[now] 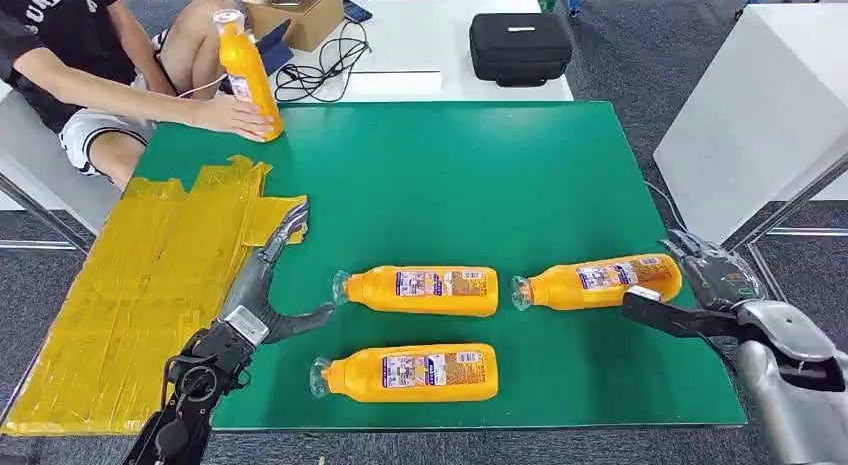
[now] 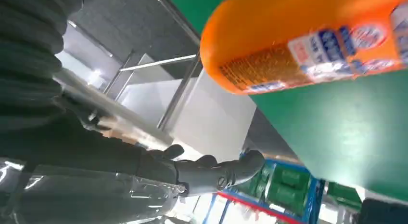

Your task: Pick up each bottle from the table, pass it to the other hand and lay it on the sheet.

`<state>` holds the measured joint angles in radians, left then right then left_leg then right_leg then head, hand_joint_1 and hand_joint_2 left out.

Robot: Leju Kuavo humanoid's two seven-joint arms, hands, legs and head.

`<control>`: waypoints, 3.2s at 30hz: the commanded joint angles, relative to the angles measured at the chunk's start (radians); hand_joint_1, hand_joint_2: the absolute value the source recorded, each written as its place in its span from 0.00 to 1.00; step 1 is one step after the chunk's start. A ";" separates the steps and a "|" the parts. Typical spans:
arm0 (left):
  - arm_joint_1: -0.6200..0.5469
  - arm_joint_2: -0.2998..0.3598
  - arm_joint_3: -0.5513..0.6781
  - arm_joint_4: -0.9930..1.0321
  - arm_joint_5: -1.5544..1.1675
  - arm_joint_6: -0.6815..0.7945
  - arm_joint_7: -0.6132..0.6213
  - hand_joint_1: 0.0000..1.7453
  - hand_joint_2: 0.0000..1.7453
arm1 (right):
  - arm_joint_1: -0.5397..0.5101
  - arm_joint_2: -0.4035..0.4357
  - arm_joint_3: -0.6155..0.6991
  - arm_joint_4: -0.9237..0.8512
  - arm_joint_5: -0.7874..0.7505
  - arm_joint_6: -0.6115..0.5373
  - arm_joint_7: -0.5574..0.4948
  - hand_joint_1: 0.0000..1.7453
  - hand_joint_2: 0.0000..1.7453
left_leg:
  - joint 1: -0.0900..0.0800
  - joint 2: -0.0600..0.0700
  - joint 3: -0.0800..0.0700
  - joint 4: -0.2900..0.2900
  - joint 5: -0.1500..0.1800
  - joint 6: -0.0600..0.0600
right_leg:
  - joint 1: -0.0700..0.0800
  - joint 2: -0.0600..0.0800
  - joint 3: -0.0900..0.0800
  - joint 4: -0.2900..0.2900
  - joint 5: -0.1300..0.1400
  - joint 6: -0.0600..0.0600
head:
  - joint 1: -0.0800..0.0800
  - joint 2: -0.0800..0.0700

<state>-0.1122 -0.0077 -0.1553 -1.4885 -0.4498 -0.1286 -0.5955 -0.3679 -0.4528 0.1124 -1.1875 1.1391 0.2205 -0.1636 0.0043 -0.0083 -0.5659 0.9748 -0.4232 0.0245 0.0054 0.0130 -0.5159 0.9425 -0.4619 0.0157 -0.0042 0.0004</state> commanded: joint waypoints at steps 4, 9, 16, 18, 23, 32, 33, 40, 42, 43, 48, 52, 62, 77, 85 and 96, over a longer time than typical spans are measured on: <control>0.000 0.011 0.022 0.062 0.009 0.009 0.000 0.00 1.00 | -0.373 0.079 0.251 0.508 -0.022 -0.029 -0.044 0.00 1.00 | 0.001 0.005 0.006 -0.001 -0.002 -0.001 | 0.000 0.004 0.004 -0.002 0.000 0.001 | 0.000 0.000; -0.018 0.000 0.025 0.104 0.012 0.014 0.000 0.00 1.00 | -0.465 0.132 0.325 0.655 -0.011 -0.003 -0.040 0.00 1.00 | 0.001 0.005 0.006 -0.001 -0.002 -0.001 | 0.000 0.003 0.004 -0.001 0.000 0.001 | 0.000 0.000; -0.048 -0.005 0.014 0.137 0.011 0.019 0.000 0.00 1.00 | -0.517 0.159 0.360 0.754 -0.041 0.038 -0.084 0.00 1.00 | 0.000 0.000 0.003 -0.001 0.000 -0.001 | 0.000 -0.001 0.002 0.000 0.000 0.001 | 0.000 0.000; -0.046 -0.003 0.015 0.134 0.011 0.019 0.000 0.00 1.00 | -0.517 0.158 0.362 0.756 -0.042 0.036 -0.086 0.00 1.00 | 0.000 0.000 0.002 0.000 0.000 0.000 | 0.000 -0.001 0.001 0.000 0.000 0.001 | 0.000 0.000; -0.050 -0.004 0.013 0.137 0.012 0.020 0.000 0.00 1.00 | -0.529 0.161 0.372 0.777 -0.048 0.069 -0.095 0.00 1.00 | 0.000 0.000 0.004 0.000 -0.001 -0.001 | 0.000 -0.002 0.004 0.000 -0.002 0.001 | 0.000 0.000; -0.117 -0.020 -0.001 0.208 0.024 0.021 0.016 0.00 1.00 | -0.541 0.114 0.452 0.852 -0.059 0.246 -0.068 0.00 1.00 | 0.000 -0.004 0.003 0.000 0.001 0.000 | 0.000 -0.005 0.003 0.000 -0.001 0.001 | 0.000 0.000; -0.121 -0.022 -0.003 0.212 0.024 0.019 0.017 0.00 1.00 | -0.530 0.104 0.452 0.846 -0.064 0.248 -0.068 0.00 1.00 | 0.000 -0.004 0.002 -0.001 0.001 0.000 | 0.000 -0.005 0.002 0.000 -0.001 0.001 | 0.000 0.000; -0.137 -0.009 -0.024 0.248 0.035 0.016 0.023 0.00 1.00 | -0.473 0.066 0.476 0.817 -0.092 0.248 -0.026 0.00 1.00 | 0.000 -0.004 0.004 -0.001 0.000 0.000 | 0.000 -0.006 0.004 -0.001 -0.001 0.001 | 0.000 0.000; -0.147 -0.009 -0.029 0.262 0.038 0.014 0.024 0.00 1.00 | -0.462 0.058 0.477 0.813 -0.099 0.237 -0.025 0.00 1.00 | 0.000 -0.004 0.003 0.000 0.000 0.000 | -0.001 -0.005 0.003 -0.001 -0.001 0.001 | 0.000 0.000; -0.148 -0.009 -0.028 0.262 0.038 0.014 0.024 0.00 1.00 | -0.460 0.056 0.477 0.813 -0.099 0.235 -0.025 0.00 1.00 | 0.000 -0.004 0.003 0.000 0.000 0.000 | 0.000 -0.006 0.004 -0.001 -0.001 0.001 | 0.000 0.000; -0.157 -0.009 -0.032 0.279 0.047 0.013 0.029 0.00 1.00 | -0.401 0.048 0.466 0.793 -0.113 0.153 0.019 0.97 1.00 | 0.001 -0.005 0.003 -0.001 0.001 0.000 | 0.000 -0.006 0.003 -0.002 0.000 0.001 | 0.000 0.000; -0.153 -0.009 -0.037 0.295 0.047 0.014 0.029 0.00 1.00 | -0.365 0.052 0.453 0.782 -0.121 0.092 0.037 1.00 1.00 | 0.001 -0.004 0.005 -0.001 0.001 0.000 | 0.001 -0.006 0.006 -0.002 0.000 0.001 | 0.000 0.000; -0.073 -0.001 -0.021 0.239 0.046 0.045 0.019 0.00 1.00 | -0.339 0.087 0.405 0.755 -0.119 -0.062 0.089 1.00 1.00 | 0.001 0.000 0.011 -0.002 0.000 0.000 | 0.000 -0.002 0.010 -0.003 0.000 0.001 | 0.000 0.000; 0.140 -0.008 0.068 -0.002 0.014 0.072 0.054 0.00 1.00 | 0.060 0.285 -0.067 0.021 -0.189 -0.608 0.190 1.00 1.00 | 0.001 -0.001 0.004 -0.001 -0.001 0.000 | 0.001 -0.002 0.005 0.000 -0.001 0.000 | -0.001 0.000; 0.216 -0.027 0.085 -0.098 0.060 0.072 0.145 0.00 1.00 | 0.114 0.356 -0.044 -0.044 -0.331 -0.806 0.026 1.00 1.00 | 0.001 -0.002 0.001 -0.001 -0.001 0.000 | 0.001 -0.003 0.001 0.000 -0.002 0.000 | 0.000 0.000; 0.260 0.008 -0.049 -0.258 0.268 -0.158 0.108 0.00 1.00 | 0.126 0.463 0.051 -0.096 -0.623 -0.753 -0.184 1.00 1.00 | 0.001 0.001 0.000 -0.001 -0.001 0.000 | 0.000 -0.002 -0.001 0.000 -0.002 0.000 | 0.000 0.000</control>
<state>0.1413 -0.0240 -0.1397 -1.6828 -0.1701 -0.2918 -0.5009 -0.2269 -0.0591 0.1171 -1.2520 0.5791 -0.5745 -0.3216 0.0045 -0.0109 -0.5678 0.9737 -0.4227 0.0251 0.0053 0.0084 -0.5180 0.9428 -0.4631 0.0153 -0.0046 0.0004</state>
